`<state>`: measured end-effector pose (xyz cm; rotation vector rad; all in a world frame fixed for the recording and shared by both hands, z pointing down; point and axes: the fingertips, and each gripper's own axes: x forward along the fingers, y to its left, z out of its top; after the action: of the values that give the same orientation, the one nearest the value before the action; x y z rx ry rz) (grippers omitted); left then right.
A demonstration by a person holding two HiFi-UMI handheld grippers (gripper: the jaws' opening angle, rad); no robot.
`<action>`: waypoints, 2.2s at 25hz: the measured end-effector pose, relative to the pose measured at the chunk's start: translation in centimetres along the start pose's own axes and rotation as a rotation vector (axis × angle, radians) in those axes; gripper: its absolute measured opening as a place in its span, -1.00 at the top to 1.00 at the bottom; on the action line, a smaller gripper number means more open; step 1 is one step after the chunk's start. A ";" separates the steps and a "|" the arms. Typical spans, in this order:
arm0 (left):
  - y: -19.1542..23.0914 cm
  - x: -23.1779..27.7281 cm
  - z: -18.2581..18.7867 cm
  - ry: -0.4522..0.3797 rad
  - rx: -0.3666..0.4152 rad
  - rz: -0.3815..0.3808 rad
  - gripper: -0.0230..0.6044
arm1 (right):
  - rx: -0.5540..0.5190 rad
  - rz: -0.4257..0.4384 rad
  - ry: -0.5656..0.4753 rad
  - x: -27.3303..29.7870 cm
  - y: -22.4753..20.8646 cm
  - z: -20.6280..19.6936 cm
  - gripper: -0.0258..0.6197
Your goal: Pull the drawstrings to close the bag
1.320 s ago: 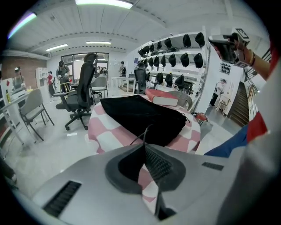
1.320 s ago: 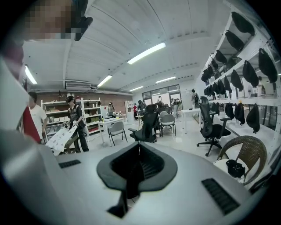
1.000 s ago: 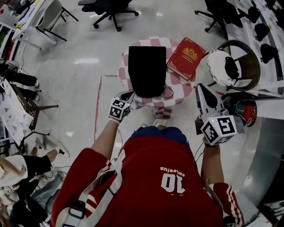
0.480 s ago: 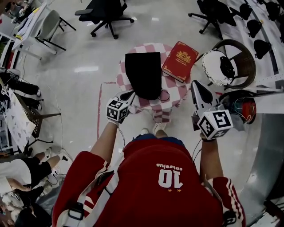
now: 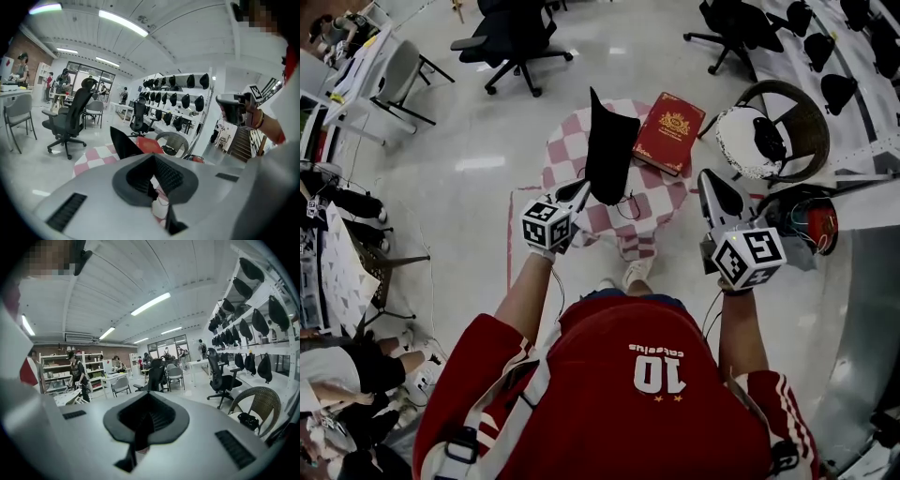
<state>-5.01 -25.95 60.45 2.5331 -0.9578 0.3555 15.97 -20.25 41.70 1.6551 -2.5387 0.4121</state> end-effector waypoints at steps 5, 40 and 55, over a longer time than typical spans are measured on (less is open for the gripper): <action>0.1 0.0 2.6 -0.044 -0.027 -0.009 0.90 | -0.009 -0.006 -0.016 -0.8 0.1 0.6 0.87; -6.6 2.3 13.6 -0.192 0.078 -0.166 0.90 | -0.032 0.165 0.247 2.0 4.8 -11.0 0.52; -10.6 0.2 17.9 -0.254 0.134 -0.277 0.90 | -0.151 0.131 0.429 3.8 1.8 -17.1 0.52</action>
<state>3.94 -27.06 41.66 2.8358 -0.6715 0.0145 11.48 -18.40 58.59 1.1990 -2.2959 0.5078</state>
